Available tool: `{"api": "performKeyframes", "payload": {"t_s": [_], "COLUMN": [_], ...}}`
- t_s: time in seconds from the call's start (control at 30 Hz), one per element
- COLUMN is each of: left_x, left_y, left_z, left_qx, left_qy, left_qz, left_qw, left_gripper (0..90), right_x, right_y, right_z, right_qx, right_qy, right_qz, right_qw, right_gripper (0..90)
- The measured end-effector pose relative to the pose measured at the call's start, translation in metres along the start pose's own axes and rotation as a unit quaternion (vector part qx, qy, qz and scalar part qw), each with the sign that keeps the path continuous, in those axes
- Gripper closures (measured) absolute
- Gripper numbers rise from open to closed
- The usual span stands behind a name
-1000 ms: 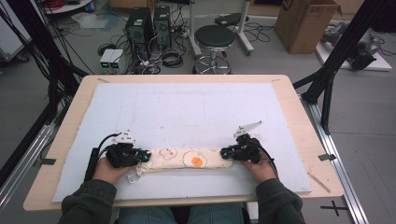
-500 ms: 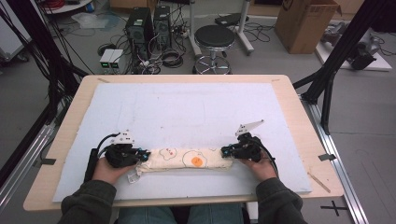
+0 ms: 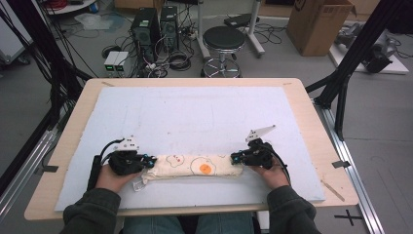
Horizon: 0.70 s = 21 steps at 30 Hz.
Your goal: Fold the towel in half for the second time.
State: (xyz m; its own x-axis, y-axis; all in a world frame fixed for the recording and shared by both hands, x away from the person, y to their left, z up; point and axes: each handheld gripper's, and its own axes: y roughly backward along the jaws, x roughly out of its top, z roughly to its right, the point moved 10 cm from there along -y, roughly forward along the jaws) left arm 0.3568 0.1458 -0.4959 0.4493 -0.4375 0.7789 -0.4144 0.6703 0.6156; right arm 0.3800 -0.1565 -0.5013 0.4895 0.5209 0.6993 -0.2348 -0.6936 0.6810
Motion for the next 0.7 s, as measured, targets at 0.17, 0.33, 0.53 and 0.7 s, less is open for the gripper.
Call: {"api": "performKeyframes", "payload": {"t_s": [0.17, 0.33, 0.53, 0.7], "left_x": [0.0004, 0.0005, 0.0001, -0.0009], "left_y": [0.0005, 0.0007, 0.0004, -0.0003], "left_z": [-0.0008, -0.0013, -0.0010, -0.0009], "left_qx": [0.003, 0.004, 0.004, 0.004], "left_qy": [0.000, -0.003, -0.003, -0.003], "left_qz": [0.001, 0.002, 0.001, -0.002], "left_qw": [1.0000, 1.0000, 1.0000, 1.0000], "left_gripper": [84.2, 84.3, 84.3, 84.1], "right_x": [0.0017, 0.0022, 0.0005, -0.0048], "right_y": [0.0015, 0.0022, 0.0025, 0.0024], "right_z": [-0.0001, -0.0003, 0.0046, 0.0058], "right_qx": [0.002, 0.004, 0.007, 0.006], "right_qy": [0.002, 0.000, -0.016, -0.019], "right_qz": [0.005, 0.005, 0.003, -0.010], "right_qw": [1.0000, 1.0000, 0.9998, 0.9998], "right_gripper": [84.9, 84.9, 68.7, 63.6]}}
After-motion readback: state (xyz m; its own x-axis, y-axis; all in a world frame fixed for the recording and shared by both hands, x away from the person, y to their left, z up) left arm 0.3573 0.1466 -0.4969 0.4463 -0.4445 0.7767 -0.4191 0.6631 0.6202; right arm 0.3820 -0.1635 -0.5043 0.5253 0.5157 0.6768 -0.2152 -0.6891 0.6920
